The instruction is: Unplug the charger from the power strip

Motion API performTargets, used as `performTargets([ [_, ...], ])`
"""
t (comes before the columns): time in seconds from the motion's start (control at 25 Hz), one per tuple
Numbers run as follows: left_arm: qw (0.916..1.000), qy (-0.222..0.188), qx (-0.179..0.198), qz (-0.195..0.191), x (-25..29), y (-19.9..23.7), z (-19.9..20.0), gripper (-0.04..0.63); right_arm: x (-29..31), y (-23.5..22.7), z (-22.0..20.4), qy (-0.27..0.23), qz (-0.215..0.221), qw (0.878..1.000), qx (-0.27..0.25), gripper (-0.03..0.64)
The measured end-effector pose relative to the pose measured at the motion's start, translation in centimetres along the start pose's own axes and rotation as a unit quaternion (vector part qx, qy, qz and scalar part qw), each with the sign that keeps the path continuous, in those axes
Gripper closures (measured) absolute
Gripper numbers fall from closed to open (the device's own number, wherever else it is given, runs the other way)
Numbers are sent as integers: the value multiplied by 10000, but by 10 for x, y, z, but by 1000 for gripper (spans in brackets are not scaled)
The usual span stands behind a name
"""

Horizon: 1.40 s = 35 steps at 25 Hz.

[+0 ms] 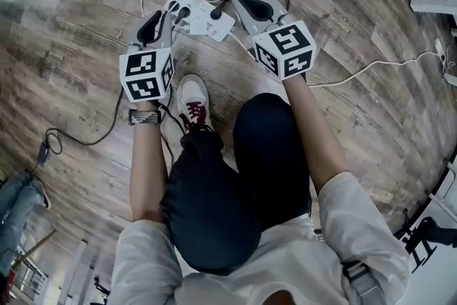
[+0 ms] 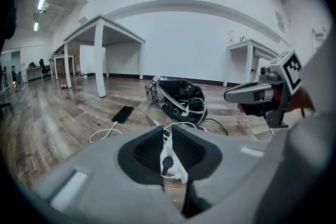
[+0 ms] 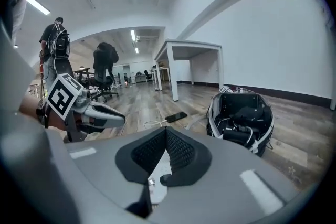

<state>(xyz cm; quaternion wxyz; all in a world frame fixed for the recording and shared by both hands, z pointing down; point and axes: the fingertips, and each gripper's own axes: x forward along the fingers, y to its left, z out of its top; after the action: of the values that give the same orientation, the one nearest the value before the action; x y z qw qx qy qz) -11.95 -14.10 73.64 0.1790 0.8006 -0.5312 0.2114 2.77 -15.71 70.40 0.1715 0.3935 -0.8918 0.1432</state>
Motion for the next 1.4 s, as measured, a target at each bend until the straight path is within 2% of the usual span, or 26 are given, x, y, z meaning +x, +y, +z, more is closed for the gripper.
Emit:
performTargets([
  [0.2,9992,-344,189,49,-21,4,56,554,-14,4,66,-432,-1,9989,-170,615],
  [0.32,9975,-652,221,135,-33,10,95,591,-23,4,105,-627,-48,9976,-289,615],
  [0.52,9946,-918,469,110,-51,21,154,591,-35,8,166,-798,-218,9951,-536,615],
  [0.76,9906,-1192,662,102,-92,24,255,591,-66,6,260,-1103,-348,9918,-535,615],
  [1.0,9894,-1308,606,153,-157,15,355,591,-131,16,375,-1299,-530,9881,-630,615],
  [1.24,9895,-1317,586,129,-238,-14,459,592,-220,32,486,-1187,-651,9883,-706,615],
  [1.4,9887,-1354,625,125,-298,-37,532,592,-279,44,555,-1157,-722,9891,-547,615],
])
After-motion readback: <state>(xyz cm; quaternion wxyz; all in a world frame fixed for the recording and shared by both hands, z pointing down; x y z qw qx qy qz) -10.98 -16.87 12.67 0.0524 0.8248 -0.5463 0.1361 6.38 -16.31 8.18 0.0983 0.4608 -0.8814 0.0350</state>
